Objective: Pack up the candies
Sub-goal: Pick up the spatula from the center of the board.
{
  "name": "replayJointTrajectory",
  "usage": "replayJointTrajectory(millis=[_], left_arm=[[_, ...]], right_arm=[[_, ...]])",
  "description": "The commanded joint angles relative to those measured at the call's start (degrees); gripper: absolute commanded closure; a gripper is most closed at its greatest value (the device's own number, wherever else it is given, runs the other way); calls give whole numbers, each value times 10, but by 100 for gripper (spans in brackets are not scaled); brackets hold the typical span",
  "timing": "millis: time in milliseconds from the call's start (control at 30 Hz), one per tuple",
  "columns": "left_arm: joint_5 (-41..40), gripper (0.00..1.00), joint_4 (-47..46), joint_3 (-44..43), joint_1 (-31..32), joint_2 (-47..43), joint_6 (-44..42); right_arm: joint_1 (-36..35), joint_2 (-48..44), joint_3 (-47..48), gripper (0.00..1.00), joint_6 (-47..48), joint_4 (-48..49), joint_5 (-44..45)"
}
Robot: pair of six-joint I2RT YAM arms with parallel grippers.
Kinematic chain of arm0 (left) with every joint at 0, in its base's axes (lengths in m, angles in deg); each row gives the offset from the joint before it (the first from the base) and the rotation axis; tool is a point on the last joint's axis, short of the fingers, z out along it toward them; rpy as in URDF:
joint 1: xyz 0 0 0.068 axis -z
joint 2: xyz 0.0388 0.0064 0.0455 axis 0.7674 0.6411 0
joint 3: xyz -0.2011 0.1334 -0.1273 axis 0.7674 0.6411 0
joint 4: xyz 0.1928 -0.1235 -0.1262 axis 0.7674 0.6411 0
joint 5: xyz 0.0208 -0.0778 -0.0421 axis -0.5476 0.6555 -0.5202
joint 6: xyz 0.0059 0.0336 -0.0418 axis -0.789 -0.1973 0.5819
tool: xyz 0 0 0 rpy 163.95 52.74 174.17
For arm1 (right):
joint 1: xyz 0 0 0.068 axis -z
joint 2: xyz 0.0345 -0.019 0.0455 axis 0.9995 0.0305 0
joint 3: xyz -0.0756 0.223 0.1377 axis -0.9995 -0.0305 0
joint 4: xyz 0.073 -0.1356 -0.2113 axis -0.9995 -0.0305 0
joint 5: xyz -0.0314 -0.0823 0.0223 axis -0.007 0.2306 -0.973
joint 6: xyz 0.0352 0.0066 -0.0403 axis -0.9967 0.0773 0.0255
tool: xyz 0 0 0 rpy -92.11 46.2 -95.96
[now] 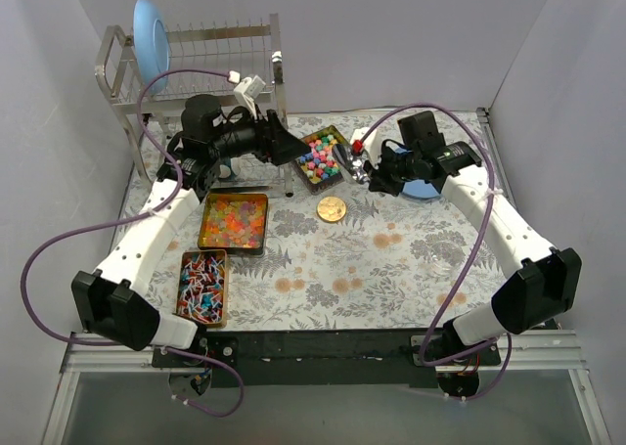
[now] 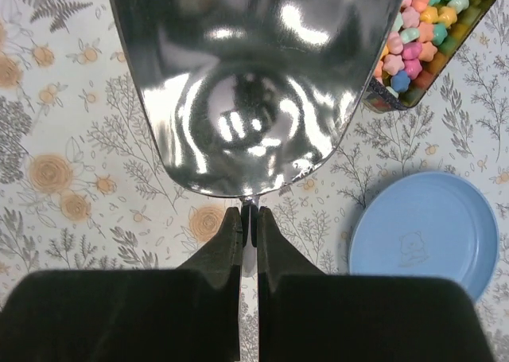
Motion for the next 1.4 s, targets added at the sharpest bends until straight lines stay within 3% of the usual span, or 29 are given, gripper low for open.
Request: replayJointTrajectory(millis=[0,267,567,700,800,967,1067,1100,1133,1167,1233,1267,1367], left_arm=[[34,37,-22,-21,1,28,47],[13,48,-35,-3,24,70,63],[-15,64,-42,41,51,60,58],[-22,77,-37,57,51,60,63],[23,98,-50,71,48,63,68],[177,100,-127,137,29,68,122],[212,100,-189,178,15,58,166],[234,100,-201,184,9,57,186],[248,100,-215,189,8,58,196],[258,100,-222,195,4,63,204],[293,100,-251,202,-4,69,236],[302,100,-259,204,-6,74,247],[324,100,-282,211,-8,87,276]], right_arm=[[-40,-20,-14,99,52,-6,104],[-67,-12,13,99,57,-14,113],[-79,-3,44,99,52,-22,98],[-81,-13,51,99,59,-29,64],[-81,-25,50,99,66,-41,22],[-80,-61,44,99,62,-48,-11],[-80,-88,33,99,45,-49,-22],[-80,-106,27,92,33,-41,-22],[-79,-119,20,81,17,-18,-23],[-76,-131,10,62,-4,-2,-27],[-76,-176,-26,48,-23,29,-31],[-75,-192,-43,33,-44,77,-32],[-75,-238,-93,21,-61,131,-57]])
